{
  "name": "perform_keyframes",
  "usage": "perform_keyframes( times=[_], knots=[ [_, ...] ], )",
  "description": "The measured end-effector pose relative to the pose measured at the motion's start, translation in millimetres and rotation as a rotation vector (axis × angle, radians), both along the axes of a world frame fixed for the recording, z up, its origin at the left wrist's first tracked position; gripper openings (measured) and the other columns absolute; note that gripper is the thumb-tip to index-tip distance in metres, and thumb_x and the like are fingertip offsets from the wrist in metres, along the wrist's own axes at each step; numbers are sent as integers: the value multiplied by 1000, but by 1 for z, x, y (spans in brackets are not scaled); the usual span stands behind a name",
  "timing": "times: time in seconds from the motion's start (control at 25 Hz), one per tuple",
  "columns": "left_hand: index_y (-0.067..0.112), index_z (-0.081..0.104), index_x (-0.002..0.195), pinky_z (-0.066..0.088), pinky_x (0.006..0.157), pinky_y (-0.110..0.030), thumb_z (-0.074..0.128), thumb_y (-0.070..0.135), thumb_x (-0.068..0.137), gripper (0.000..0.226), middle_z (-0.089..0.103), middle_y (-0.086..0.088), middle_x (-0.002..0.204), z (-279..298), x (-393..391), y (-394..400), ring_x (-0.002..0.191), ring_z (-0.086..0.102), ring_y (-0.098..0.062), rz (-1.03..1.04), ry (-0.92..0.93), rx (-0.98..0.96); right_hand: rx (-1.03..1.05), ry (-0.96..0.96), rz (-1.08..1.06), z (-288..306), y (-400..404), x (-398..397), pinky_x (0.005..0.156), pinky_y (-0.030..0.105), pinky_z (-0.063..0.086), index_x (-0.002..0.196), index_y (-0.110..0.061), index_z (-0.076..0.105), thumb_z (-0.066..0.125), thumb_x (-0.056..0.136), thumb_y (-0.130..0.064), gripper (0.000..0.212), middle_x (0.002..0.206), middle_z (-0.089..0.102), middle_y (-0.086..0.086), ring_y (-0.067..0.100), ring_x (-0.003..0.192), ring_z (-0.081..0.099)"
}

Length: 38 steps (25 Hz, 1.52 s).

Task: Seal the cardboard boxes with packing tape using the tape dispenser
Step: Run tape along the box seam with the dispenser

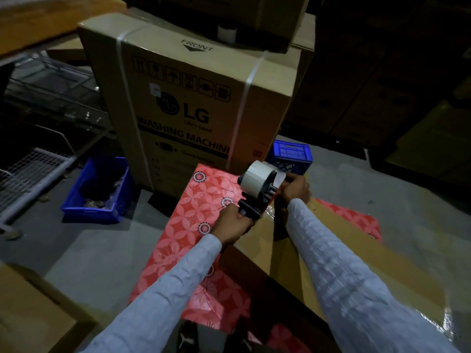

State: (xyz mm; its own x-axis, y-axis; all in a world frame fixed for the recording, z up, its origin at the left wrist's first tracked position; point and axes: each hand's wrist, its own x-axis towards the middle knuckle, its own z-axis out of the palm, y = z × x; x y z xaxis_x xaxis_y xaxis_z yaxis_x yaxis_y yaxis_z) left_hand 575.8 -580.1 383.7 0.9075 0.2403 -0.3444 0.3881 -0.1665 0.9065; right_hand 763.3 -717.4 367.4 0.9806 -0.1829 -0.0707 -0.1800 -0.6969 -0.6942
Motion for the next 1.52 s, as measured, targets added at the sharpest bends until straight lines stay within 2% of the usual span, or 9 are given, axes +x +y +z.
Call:
perform_keyframes(
  times=[0.16,0.36,0.56,0.68,0.84,0.96,1.12,1.32,1.52],
  knots=[
    [19,43,44,25,48,-25,68,19,72,37,39,6,42,-7,-22,8,38,32,-13,-34,-24,83,-4,-37,-31,-2,7,-4,106,41,44,105,-32,79,71,86,-35,21,119,74,10,38,115,63],
    [11,46,62,29,53,-32,65,25,69,24,44,-3,61,-17,-65,10,56,40,-14,-34,-45,128,-31,-62,6,-9,1,-1,105,45,44,99,-35,81,78,81,-57,28,108,78,1,29,110,68],
    [4,57,78,35,59,-33,62,30,69,27,56,-8,68,-31,-82,10,61,44,-15,20,-18,147,12,-75,52,-13,0,1,109,46,41,100,-33,81,77,83,-55,28,111,78,5,32,112,67],
    [21,56,78,30,53,-35,59,21,68,10,52,-6,67,-32,-80,13,57,41,-15,15,7,173,44,-47,105,-9,-4,-3,111,46,38,108,-30,80,77,83,-55,35,116,76,6,33,117,64],
    [17,56,79,27,53,-37,57,19,69,10,44,-6,63,-33,-77,16,55,36,-17,27,26,191,18,-185,268,-16,-13,-28,118,55,28,126,-24,69,81,81,-46,52,134,64,6,29,132,51],
    [16,57,80,27,51,-35,56,17,71,9,40,-2,55,-32,-78,17,50,33,-18,22,38,179,57,-241,344,-33,-14,-59,113,56,39,124,-24,71,72,85,-37,42,135,62,6,32,130,53],
    [13,55,71,28,54,-38,57,18,67,6,39,1,49,-25,-77,17,47,31,-19,6,49,155,251,-182,300,-44,2,-109,103,48,51,119,-35,71,59,95,-50,31,128,62,-18,18,123,58],
    [17,49,62,25,50,-32,57,21,65,10,39,5,44,-16,-80,20,44,30,-18,-21,57,88,-65,-113,321,-52,2,-136,124,52,24,154,-37,37,11,90,-87,85,164,35,-4,28,154,24],
    [16,50,61,32,53,-39,61,25,66,15,43,0,51,-31,-77,21,49,35,-22,7,46,78,-101,-44,281,-45,3,-134,124,52,21,156,-41,34,16,82,-92,92,168,26,-9,26,157,18]
  ],
)
